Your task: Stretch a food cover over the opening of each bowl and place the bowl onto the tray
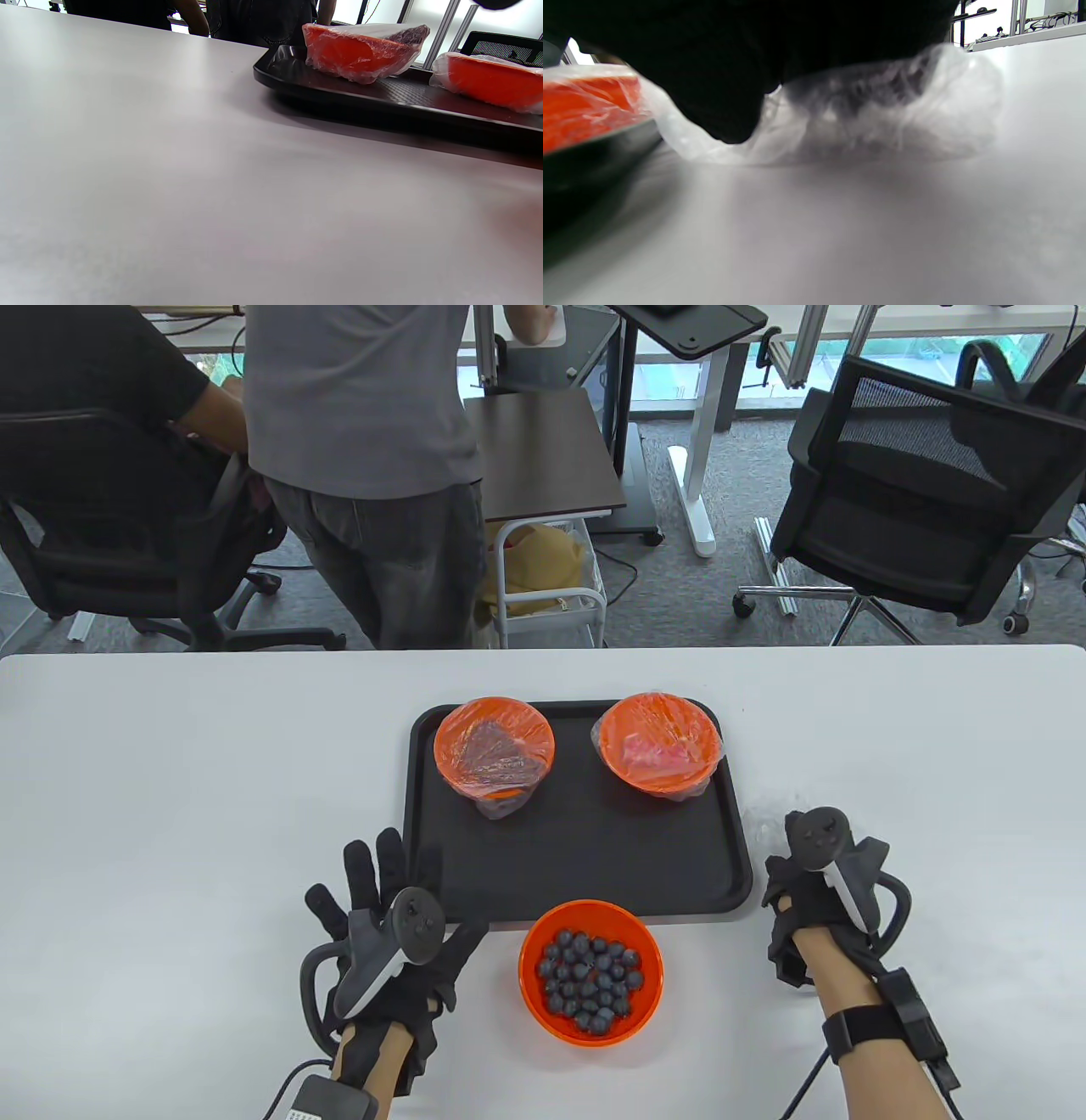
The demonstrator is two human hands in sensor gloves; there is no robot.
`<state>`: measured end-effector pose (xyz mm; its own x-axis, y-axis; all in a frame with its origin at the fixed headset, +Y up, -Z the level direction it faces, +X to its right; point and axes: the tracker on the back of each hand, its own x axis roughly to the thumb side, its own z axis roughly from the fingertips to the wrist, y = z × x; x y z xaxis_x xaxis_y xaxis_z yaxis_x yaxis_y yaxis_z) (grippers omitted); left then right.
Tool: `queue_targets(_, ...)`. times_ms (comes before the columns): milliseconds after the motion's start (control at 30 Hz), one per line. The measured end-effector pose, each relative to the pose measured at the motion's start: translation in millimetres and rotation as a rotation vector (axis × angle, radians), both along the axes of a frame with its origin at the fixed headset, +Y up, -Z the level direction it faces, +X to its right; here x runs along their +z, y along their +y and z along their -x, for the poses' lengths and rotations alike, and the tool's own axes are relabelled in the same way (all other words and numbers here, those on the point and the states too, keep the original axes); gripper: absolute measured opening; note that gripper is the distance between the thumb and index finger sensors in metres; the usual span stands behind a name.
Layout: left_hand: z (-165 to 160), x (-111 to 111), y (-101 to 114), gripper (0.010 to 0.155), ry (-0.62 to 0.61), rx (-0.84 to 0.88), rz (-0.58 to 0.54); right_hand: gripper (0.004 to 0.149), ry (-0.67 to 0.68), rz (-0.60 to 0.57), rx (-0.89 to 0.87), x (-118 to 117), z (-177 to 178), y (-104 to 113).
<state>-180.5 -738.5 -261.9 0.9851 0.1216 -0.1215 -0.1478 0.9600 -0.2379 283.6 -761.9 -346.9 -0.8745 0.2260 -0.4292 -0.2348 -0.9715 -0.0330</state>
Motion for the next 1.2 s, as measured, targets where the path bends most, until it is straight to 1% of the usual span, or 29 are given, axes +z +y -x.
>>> queue_targets(167,1,0,0,0.092,0.004,0.007,0.002,0.052,-0.017,-0.028,0.097,0,4,3)
queue_targets(233,1,0,0,0.092,0.003,0.006,0.002,0.046,-0.024,-0.061,0.130,2,4,6)
queue_targets(333,1,2,-2,0.092,0.002,0.000,0.024,0.043,-0.010,-0.094,0.140,7,4,14)
queue_targets(400,0,2,-3,0.092,-0.002,-0.006,0.036,0.043,-0.004,-0.124,0.142,12,4,29)
queue_targets(533,-2,2,-3,0.093,-0.017,-0.033,0.053,0.043,0.033,-0.225,0.122,26,8,70)
queue_targets(600,-4,4,-1,0.093,-0.016,-0.051,0.034,0.043,0.069,-0.284,0.126,36,13,89)
queue_targets(767,-5,8,5,0.093,-0.015,-0.054,0.017,0.043,0.196,-0.412,0.118,61,36,124)
queue_targets(867,-5,9,6,0.093,-0.027,-0.054,0.021,0.042,0.280,-0.472,0.094,75,53,137)
queue_targets(1033,-6,9,8,0.092,-0.031,-0.055,0.017,0.043,0.392,-0.532,0.018,95,86,142)
queue_targets(1100,-7,10,11,0.092,-0.043,-0.049,0.007,0.042,0.462,-0.555,-0.027,102,103,138)
queue_targets(1200,-12,13,17,0.093,-0.087,-0.029,-0.031,0.043,0.509,-0.569,-0.065,107,120,128)
